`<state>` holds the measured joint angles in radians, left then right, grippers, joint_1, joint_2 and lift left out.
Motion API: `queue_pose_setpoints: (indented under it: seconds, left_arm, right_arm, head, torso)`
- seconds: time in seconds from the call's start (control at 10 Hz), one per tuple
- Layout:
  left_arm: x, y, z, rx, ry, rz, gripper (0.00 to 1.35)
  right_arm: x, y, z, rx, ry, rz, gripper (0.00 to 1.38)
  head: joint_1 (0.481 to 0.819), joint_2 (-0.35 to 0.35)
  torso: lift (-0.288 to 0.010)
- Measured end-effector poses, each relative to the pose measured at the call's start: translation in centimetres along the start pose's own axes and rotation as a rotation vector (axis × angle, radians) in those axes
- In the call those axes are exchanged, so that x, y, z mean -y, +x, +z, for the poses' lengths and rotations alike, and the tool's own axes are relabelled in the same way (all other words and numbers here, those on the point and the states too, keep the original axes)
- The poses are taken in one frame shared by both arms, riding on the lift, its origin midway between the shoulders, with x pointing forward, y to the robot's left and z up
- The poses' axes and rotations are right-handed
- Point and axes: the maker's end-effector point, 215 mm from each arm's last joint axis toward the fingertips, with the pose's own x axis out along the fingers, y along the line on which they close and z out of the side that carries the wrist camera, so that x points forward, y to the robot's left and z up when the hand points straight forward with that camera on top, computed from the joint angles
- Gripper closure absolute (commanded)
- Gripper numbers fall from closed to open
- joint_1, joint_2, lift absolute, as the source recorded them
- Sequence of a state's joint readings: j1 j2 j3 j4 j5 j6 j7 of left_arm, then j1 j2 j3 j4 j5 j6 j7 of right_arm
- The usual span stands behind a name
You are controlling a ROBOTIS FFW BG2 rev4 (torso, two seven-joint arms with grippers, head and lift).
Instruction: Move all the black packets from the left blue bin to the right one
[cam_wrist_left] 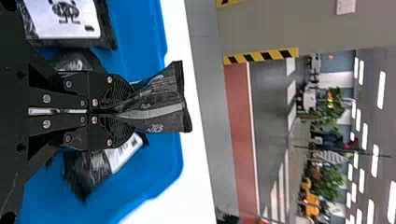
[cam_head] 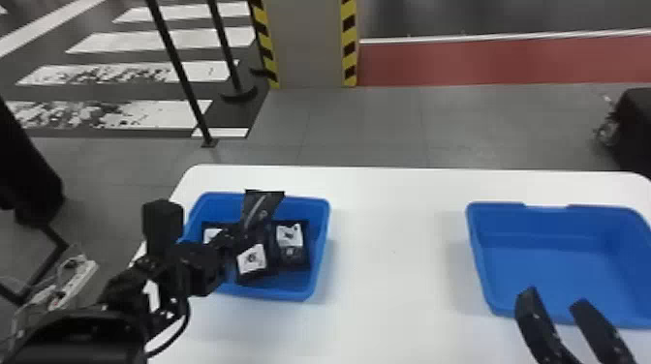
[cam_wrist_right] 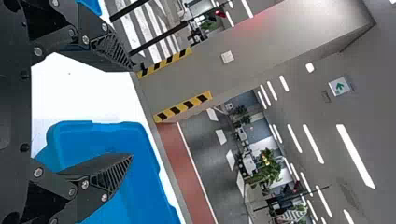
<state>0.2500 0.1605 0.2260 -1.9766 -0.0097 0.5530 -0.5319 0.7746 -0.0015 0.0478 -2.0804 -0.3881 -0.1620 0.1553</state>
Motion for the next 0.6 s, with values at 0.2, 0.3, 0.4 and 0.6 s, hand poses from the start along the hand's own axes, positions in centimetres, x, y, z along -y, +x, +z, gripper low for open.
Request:
queue_pose_setpoints:
  seconds: [0.2, 0.3, 0.4, 0.6]
  left_arm:
    - [6.4, -4.1, 3.5, 0.081, -0.001, -0.131, 1.21]
    - [9.6, -4.5, 4.5, 0.102, -0.011, -0.210, 1.21]
    - [12.6, -4.3, 5.1, 0.111, -0.027, -0.279, 1.21]
    - [16.6, -2.9, 5.6, 0.117, -0.039, -0.374, 1.21]
  right_arm:
    - [-1.4, 0.7, 0.8, 0.022, 0.020, 0.048, 0.41]
    - [-2.7, 1.4, 1.0, 0.028, 0.034, 0.095, 0.41]
    - [-4.1, 2.3, 1.0, 0.026, 0.049, 0.146, 0.42]
    - [-6.6, 4.5, 0.1, -0.014, 0.065, 0.246, 0.43]
  head:
    - [0.695, 0.099]
    - [0.695, 0.066]
    - [0.695, 0.040]
    - [0.695, 0.013]
  torso:
    - [-0.110]
    - [-0.110]
    - [-0.110]
    - [-0.110]
